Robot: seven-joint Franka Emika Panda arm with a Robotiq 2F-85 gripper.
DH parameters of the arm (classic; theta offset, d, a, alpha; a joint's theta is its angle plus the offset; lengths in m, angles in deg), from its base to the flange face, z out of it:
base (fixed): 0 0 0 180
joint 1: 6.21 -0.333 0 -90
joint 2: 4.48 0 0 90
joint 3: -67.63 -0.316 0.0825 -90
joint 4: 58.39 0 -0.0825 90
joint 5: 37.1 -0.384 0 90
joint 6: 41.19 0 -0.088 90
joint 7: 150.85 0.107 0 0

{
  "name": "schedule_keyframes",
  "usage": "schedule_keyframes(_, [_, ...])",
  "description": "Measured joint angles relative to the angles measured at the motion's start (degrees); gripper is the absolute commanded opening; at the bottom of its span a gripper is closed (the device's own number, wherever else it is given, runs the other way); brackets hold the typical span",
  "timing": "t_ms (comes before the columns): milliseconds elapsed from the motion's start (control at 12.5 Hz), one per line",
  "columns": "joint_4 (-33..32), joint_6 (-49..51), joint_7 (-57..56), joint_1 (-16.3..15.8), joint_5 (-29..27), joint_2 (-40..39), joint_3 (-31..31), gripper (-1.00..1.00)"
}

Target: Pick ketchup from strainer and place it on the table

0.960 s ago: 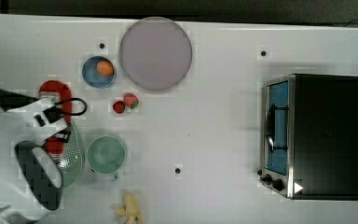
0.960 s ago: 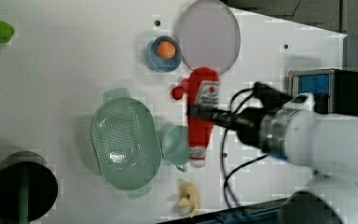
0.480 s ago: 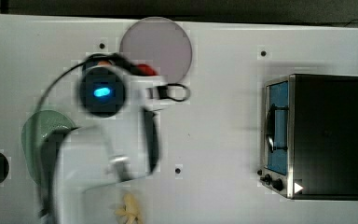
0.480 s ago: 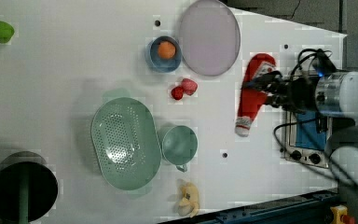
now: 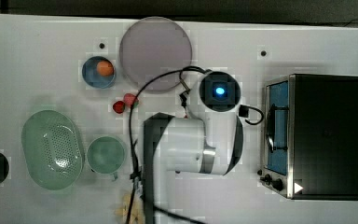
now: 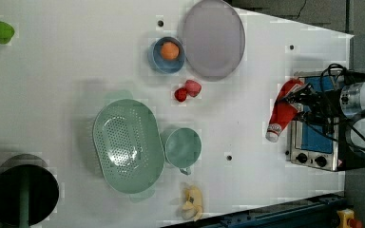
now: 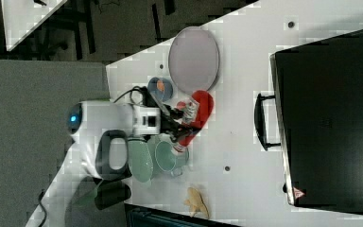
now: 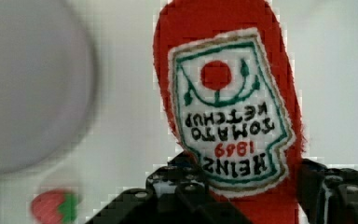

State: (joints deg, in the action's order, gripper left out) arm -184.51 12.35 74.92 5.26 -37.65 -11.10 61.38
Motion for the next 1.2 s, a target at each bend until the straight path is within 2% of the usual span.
schedule_keyframes(80, [-0.1,-0.4,-0.1,0.2,0.0,-1.6,0.4,0.12])
schedule_keyframes(160, [-0.4,-2.0,-0.2,0.3,-0.3,-3.2,0.5,0.21])
schedule_keyframes(400, [-3.8,-7.9,-0.2,-0.4,0.0,-7.4,0.7,0.85])
schedule_keyframes(480, [-4.7,-9.3,-0.3,-0.7,-0.1,-9.0,0.6,0.99])
schedule_keyframes(720, [-6.3,-9.6,-0.7,-0.7,-0.2,-10.0,-1.0,1.00])
schedule_keyframes(880, [-4.9,-5.0,-0.7,-1.9,-0.4,-6.6,-1.3,1.00])
schedule_keyframes(1040, [-0.9,2.1,-0.7,-1.9,-0.4,-1.1,-2.0,1.00])
schedule_keyframes(1200, [6.2,7.7,-0.6,-2.0,-0.3,3.4,-2.0,1.00])
